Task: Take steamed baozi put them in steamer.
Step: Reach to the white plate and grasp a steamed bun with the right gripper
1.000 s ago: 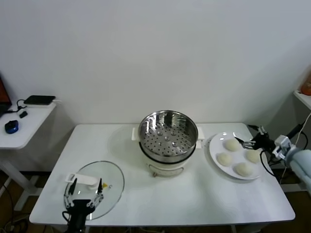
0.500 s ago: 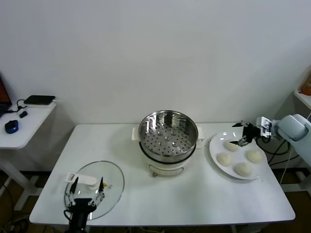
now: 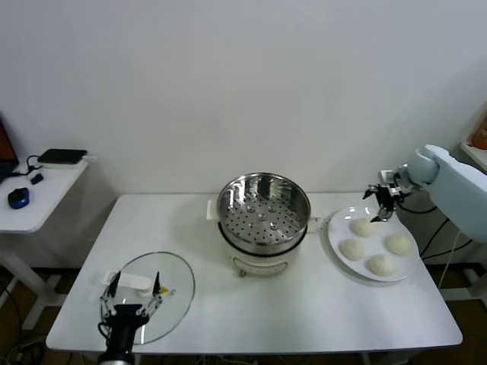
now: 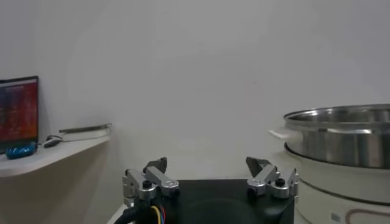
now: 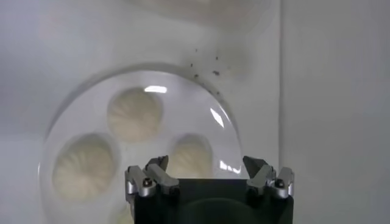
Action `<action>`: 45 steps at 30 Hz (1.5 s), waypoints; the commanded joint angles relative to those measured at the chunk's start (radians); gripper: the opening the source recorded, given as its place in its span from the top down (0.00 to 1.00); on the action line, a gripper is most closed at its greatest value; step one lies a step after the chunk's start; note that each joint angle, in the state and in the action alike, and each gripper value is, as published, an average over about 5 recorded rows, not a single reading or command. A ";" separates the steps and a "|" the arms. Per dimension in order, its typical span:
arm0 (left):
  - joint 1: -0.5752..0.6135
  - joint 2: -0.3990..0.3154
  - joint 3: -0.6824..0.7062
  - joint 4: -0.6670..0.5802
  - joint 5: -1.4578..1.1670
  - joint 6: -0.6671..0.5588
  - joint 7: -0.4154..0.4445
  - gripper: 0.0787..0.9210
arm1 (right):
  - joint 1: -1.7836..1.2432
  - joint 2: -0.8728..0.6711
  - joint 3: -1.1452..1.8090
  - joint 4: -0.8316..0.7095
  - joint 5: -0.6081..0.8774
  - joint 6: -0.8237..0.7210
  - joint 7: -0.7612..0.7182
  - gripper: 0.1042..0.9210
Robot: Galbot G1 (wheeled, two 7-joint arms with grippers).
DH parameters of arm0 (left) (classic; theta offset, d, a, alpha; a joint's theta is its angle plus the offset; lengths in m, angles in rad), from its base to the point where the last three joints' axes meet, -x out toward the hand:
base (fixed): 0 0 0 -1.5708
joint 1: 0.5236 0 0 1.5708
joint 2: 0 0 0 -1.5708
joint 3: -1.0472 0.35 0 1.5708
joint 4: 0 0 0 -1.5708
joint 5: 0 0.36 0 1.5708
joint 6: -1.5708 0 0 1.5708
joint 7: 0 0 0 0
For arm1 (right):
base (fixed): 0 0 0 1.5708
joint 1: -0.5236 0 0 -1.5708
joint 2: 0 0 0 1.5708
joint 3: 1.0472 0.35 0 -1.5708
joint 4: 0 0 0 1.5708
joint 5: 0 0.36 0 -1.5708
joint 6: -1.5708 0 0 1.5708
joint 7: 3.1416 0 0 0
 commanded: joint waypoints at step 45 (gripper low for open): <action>-0.023 0.002 -0.019 0.015 -0.004 0.013 -0.001 0.12 | -0.207 0.178 0.376 -0.280 -0.379 0.105 0.147 0.12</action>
